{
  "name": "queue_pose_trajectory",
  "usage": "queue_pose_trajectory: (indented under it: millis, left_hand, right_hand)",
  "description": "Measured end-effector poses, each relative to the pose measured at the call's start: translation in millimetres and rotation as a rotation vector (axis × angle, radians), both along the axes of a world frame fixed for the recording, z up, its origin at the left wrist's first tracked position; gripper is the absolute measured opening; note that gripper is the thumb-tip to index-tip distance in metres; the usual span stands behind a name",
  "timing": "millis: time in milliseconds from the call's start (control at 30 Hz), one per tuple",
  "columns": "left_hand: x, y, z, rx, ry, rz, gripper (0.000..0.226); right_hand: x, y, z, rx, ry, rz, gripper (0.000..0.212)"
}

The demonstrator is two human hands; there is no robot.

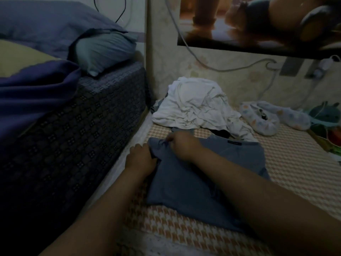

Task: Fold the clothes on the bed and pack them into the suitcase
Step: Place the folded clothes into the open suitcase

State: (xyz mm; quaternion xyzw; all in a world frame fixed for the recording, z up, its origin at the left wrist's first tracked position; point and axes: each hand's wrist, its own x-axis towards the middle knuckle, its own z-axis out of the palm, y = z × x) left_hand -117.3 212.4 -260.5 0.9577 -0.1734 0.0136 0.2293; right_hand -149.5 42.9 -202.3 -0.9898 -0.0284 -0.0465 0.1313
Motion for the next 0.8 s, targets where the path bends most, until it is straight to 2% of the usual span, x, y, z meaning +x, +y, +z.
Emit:
queue_pose_trajectory:
  millis: [133, 167, 233, 300, 367, 433, 467, 533, 567, 600, 667, 733, 800]
  left_hand:
    - [5, -2, 1, 0.089, 0.037, 0.009, 0.043]
    - [5, -1, 2, 0.084, 0.073, -0.014, 0.041]
    - [5, 1, 4, 0.057, 0.114, -0.042, 0.033]
    - [4, 6, 15, 0.052, 0.121, -0.013, 0.027]
    - [6, 16, 32, 0.008, 0.142, 0.065, 0.027]
    - [9, 30, 42, 0.032, 0.174, 0.124, 0.029]
    - [8, 36, 43, 0.094, 0.204, 0.123, 0.030]
    - [4, 41, 36, 0.150, 0.245, 0.107, 0.034]
    - [2, 40, 31, 0.127, 0.246, 0.097, 0.037]
    - [0, 38, 27, 0.094, 0.235, 0.098, 0.038]
    - [-1, 32, 21, 0.033, 0.175, 0.116, 0.040]
    - [2, 26, 14, 0.058, 0.128, 0.078, 0.043]
    - [3, 20, 7, 0.105, 0.125, 0.010, 0.036]
  right_hand:
    - [43, 27, -6, -0.089, 0.099, -0.015, 0.049]
    - [50, 29, -8, -0.130, 0.146, -0.028, 0.048]
    - [58, 33, -9, -0.118, 0.179, -0.053, 0.028]
    - [61, 34, -8, 0.135, 0.076, -0.095, 0.012]
    - [62, 33, -7, 0.487, -0.064, -0.161, 0.019]
    - [64, 28, -9, 0.622, -0.113, -0.174, 0.013]
    - [65, 26, -11, 0.571, -0.066, -0.162, 0.013]
    - [70, 20, -26, 0.306, 0.007, -0.169, 0.042]
    - [71, 21, -29, 0.199, -0.032, -0.169, 0.050]
    - [72, 23, -31, 0.159, -0.118, -0.144, 0.051]
    - [70, 31, -31, 0.078, -0.250, 0.037, 0.051]
    - [67, 41, -29, -0.209, -0.156, 0.253, 0.053]
    - [62, 46, -24, -0.570, 0.012, 0.332, 0.049]
